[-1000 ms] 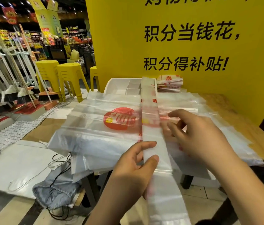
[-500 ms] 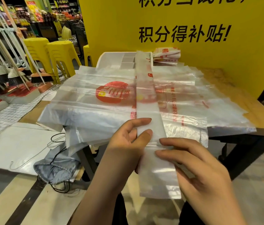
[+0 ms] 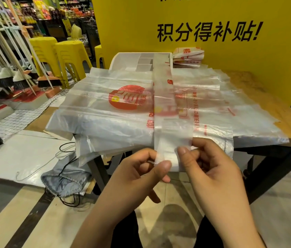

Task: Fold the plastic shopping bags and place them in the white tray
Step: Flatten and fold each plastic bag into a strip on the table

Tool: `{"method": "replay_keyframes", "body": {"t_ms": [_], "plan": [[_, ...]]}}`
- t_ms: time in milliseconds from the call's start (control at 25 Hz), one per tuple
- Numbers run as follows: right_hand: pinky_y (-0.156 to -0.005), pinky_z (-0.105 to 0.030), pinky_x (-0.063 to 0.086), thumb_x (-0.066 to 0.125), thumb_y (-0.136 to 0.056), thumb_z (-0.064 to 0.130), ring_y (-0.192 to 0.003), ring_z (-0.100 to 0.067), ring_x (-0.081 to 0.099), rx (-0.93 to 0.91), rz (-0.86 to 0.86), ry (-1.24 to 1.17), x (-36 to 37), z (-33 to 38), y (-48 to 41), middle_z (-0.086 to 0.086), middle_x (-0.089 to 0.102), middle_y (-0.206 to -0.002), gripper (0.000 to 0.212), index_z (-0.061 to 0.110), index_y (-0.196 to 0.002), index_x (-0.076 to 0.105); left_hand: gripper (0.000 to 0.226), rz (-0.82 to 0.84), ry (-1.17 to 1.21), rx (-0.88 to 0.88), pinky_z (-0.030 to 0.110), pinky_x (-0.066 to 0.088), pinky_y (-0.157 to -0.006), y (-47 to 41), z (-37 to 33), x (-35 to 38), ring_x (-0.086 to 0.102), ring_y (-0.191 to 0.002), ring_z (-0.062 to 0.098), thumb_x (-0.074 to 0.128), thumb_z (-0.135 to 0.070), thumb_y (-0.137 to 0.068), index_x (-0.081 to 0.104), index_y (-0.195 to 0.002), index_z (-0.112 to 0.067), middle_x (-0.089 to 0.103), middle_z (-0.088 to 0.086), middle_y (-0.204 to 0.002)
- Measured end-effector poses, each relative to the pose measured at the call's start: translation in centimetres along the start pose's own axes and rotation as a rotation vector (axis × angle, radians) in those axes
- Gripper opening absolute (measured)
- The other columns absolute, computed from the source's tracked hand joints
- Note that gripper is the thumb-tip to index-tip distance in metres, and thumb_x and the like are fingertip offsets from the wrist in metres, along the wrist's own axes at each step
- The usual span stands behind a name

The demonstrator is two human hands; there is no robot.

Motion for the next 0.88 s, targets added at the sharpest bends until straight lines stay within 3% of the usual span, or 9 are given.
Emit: {"method": "replay_keyframes", "body": {"t_ms": [120,240,320,600,720,880], "plan": [[-0.057,-0.016,0.044,0.067,-0.087,0.044,-0.058,-0.007,0.059,0.038,-0.034,0.033,0.2,0.1,-0.4,0.005,0.064,-0.062,0.019,0.038,-0.103,0.060,0.027,-0.095,0.025,-0.024,0.023,0.050,-0.049,-0.1,0.2,-0.2,0.065,-0.055,0.011,0.065,-0.040,-0.085,0.067,-0.094,-0.015,0.073,0.008,-0.076],[-0.056,-0.015,0.044,0.068,-0.089,0.040,-0.055,-0.009,0.060,0.032,-0.100,0.053,0.1,0.3,-0.6,0.001,0.063,-0.059,0.013,0.036,-0.099,0.060,0.024,-0.075,0.033,-0.010,0.028,0.053,-0.051,0.1,0.2,-0.1,0.070,-0.070,0.012,0.071,-0.033,-0.085,0.067,-0.099,-0.014,0.074,0.006,-0.079],[-0.056,-0.019,0.045,0.067,-0.090,0.041,-0.056,-0.009,0.061,0.027,-0.119,0.077,0.3,0.2,-0.8,0.001,0.064,-0.060,0.013,0.037,-0.099,0.060,0.022,-0.089,0.029,-0.022,0.030,0.055,-0.052,0.0,0.5,-0.2,0.069,-0.067,0.013,0.071,-0.031,-0.087,0.067,-0.095,-0.011,0.074,0.008,-0.076],[-0.063,-0.017,0.047,0.063,-0.084,0.055,-0.078,-0.011,0.061,0.027,-0.091,0.112,0.1,-0.9,0.8,0.015,0.062,-0.104,0.028,0.044,-0.109,0.064,0.029,-0.196,0.053,-0.055,0.018,0.047,-0.046,0.0,0.3,-0.7,0.066,-0.049,0.022,0.059,-0.033,-0.096,0.063,-0.087,-0.006,0.072,0.011,-0.071],[-0.059,-0.030,0.053,0.067,-0.085,0.045,-0.068,-0.015,0.066,0.124,-0.021,-0.037,0.7,-2.1,1.0,0.009,0.067,-0.091,0.019,0.044,-0.104,0.067,0.027,-0.226,0.088,-0.062,0.019,0.048,-0.046,-0.1,0.4,-0.5,0.064,-0.048,0.020,0.062,-0.030,-0.095,0.063,-0.085,-0.006,0.070,0.013,-0.067],[-0.048,-0.028,0.049,0.069,-0.090,0.021,-0.055,-0.018,0.063,0.168,-0.014,-0.204,1.4,-2.6,0.6,-0.002,0.060,-0.067,0.016,0.029,-0.104,0.068,0.018,-0.275,0.087,-0.042,0.022,0.048,-0.044,-0.1,0.2,-0.4,0.063,-0.047,0.015,0.066,-0.025,-0.094,0.057,-0.100,-0.012,0.069,0.013,-0.066]]}}
Point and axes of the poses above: each hand's wrist, its own y-axis away from the middle knuckle, its own x-axis out of the palm, z = x × y, the point moved 8 cm from there along -y, towards the middle knuckle
